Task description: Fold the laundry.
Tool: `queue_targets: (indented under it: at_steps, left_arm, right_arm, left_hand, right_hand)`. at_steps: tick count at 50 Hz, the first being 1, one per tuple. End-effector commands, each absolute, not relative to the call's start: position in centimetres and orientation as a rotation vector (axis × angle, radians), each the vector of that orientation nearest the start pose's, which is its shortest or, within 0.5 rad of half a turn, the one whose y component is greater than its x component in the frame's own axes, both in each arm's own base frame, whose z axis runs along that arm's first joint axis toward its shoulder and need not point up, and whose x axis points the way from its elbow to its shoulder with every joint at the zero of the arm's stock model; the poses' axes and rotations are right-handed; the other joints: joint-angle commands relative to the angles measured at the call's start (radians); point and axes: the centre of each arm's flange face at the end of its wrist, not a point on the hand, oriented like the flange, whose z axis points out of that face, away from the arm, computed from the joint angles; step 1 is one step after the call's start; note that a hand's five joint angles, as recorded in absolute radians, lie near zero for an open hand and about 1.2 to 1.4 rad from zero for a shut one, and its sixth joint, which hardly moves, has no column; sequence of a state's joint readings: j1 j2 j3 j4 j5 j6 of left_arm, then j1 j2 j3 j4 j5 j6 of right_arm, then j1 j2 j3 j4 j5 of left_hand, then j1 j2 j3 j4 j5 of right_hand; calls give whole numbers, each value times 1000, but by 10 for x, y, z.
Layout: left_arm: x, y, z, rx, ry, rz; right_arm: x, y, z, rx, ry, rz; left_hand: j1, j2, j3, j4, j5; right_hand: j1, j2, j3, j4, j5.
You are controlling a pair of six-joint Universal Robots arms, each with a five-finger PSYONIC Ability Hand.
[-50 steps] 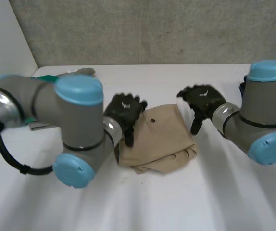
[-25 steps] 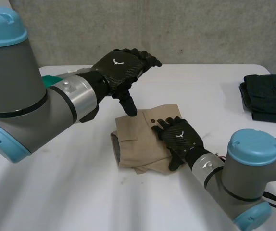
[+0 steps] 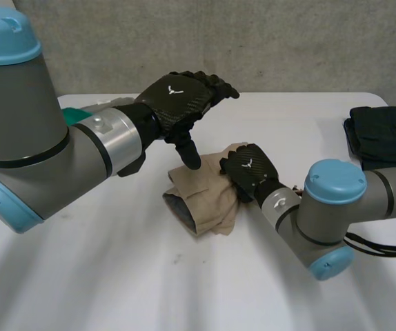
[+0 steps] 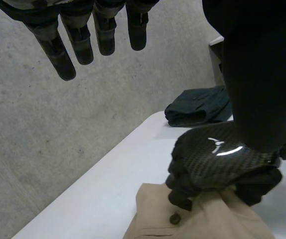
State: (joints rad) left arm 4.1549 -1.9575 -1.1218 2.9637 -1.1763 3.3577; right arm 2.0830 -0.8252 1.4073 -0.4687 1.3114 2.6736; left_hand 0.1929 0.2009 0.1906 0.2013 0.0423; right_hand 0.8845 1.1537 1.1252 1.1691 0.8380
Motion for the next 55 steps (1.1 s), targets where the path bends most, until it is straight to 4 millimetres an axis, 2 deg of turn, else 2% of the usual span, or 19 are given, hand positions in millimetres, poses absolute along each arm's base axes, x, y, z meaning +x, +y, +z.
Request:
queue_targets:
  at_steps: [1,3,7,8,15,16,19,20,22,23,25,27,30,34,38,41,45,49,55]
  left_arm:
    - [-343,-233,295,-1080,-1708,1672]
    - [-343,-233,295,-1078,-1710,1674]
    - [-343,-231,297,-1082,-1702,1677]
    - [-343,-231,297,-1082,-1702,1677]
    - [-344,-229,301,-1079,-1688,1687]
    - [-344,-228,302,-1080,-1683,1688]
    - [-346,-223,305,-1082,-1671,1687]
    - [-346,-223,306,-1081,-1669,1686]
    - [-347,-220,307,-1083,-1660,1683]
    - [-347,-219,307,-1085,-1658,1681]
    - [-348,-218,307,-1085,-1655,1679]
    - [-348,-217,308,-1085,-1650,1681]
    - [-349,-214,311,-1086,-1638,1685]
    - [-349,-214,312,-1086,-1632,1689]
    - [-350,-213,311,-1087,-1635,1686]
    - [-351,-212,308,-1090,-1641,1678]
    - [-351,-212,303,-1094,-1654,1664]
    - [-351,-213,298,-1096,-1669,1649]
    - [-352,-214,294,-1098,-1679,1639]
  right_arm:
    - [345,-300,128,-1228,1756,-1936]
    - [340,-305,135,-1213,1758,-1955]
    - [305,-341,161,-1143,1788,-2079]
    - [290,-355,173,-1116,1781,-2136]
    - [251,-403,233,-1086,1599,-2362]
    - [237,-418,248,-1057,1564,-2434]
    - [215,-438,269,-991,1514,-2536]
    - [200,-450,279,-943,1483,-2586]
    - [182,-462,288,-895,1458,-2632]
    - [162,-474,291,-855,1448,-2669]
    - [141,-486,291,-820,1448,-2699]
    - [112,-500,288,-789,1454,-2731]
    - [90,-511,276,-782,1476,-2734]
    - [46,-530,246,-764,1571,-2731]
    - [19,-540,206,-736,1672,-2686]
    - [7,-543,180,-746,1710,-2646]
    - [-2,-544,131,-782,1764,-2538]
    - [-8,-540,101,-783,1816,-2469]
    - [-9,-536,93,-761,1857,-2425]
  left_hand:
    - [32,24,35,24,8]
    - [32,24,35,24,8]
    - [32,24,35,24,8]
    - [32,24,35,24,8]
    - [29,21,32,21,6]
    - [32,24,35,24,8]
    - [29,21,32,21,6]
    - [29,21,32,21,6]
    - [29,21,32,21,6]
    - [29,21,32,21,6]
    - [29,21,32,21,6]
    - [29,21,32,21,6]
    - [29,21,32,21,6]
    - [29,21,32,21,6]
    - [29,21,32,21,6]
    - [32,24,35,24,8]
    - [32,24,35,24,8]
    - [32,24,35,24,8]
    - [32,24,35,24,8]
  right_hand:
    - [512,243,271,227,384]
    - [512,243,271,227,384]
    - [512,243,271,227,384]
    - [512,243,271,227,384]
    - [512,243,271,227,384]
    - [512,243,271,227,384]
    - [512,243,271,227,384]
    - [512,243,271,227,384]
    - [512,243,271,227,384]
    - [512,243,271,227,384]
    - [512,243,271,227,384]
    - [512,243,271,227,384]
    - [512,243,271,227,384]
    - [512,243,271,227,384]
    - [512,243,271,227,384]
    - [512,243,271,227,384]
    - [512,243,271,227,384]
    - [512,243,271,227,384]
    - [512,243,271,227,384]
